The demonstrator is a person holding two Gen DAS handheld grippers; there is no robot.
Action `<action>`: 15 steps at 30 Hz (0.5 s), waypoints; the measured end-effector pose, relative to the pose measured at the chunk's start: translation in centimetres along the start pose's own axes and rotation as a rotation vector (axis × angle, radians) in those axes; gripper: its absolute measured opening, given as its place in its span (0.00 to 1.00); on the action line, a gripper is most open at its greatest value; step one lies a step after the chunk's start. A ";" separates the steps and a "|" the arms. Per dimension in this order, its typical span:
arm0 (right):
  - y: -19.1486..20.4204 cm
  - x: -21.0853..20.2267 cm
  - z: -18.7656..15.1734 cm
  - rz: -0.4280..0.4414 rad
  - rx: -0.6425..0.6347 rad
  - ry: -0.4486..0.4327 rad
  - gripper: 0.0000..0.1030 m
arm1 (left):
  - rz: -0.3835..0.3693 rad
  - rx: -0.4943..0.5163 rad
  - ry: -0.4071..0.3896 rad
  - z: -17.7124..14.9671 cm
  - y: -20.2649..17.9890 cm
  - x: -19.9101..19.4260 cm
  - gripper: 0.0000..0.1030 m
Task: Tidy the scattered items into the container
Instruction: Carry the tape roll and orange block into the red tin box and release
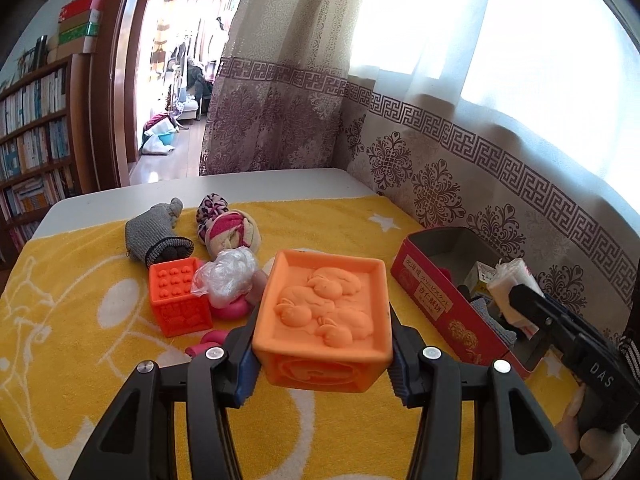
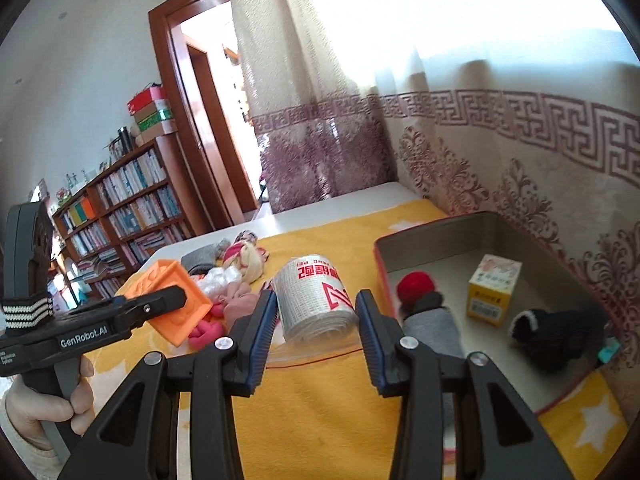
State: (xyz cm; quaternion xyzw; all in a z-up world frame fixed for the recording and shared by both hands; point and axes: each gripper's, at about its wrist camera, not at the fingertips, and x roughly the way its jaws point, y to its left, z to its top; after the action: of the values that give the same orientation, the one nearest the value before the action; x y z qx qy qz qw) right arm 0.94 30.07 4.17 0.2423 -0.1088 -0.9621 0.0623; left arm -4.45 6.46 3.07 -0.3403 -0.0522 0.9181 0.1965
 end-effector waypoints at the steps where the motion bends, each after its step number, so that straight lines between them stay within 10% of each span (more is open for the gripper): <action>1: -0.9 -0.5 0.3 -0.025 0.009 -0.015 0.43 | -0.007 0.005 0.003 0.1 -0.5 0.1 0.52; 15: -8.2 -3.3 1.6 -0.162 0.114 -0.042 0.44 | -0.096 0.087 0.027 1.7 -7.4 2.0 0.52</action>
State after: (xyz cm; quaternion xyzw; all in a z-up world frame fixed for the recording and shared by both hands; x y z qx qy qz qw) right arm 2.46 38.87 5.10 0.2334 -0.1446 -0.9610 -0.0318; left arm -4.52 14.07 4.81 -0.3409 -0.0259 0.9044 0.2553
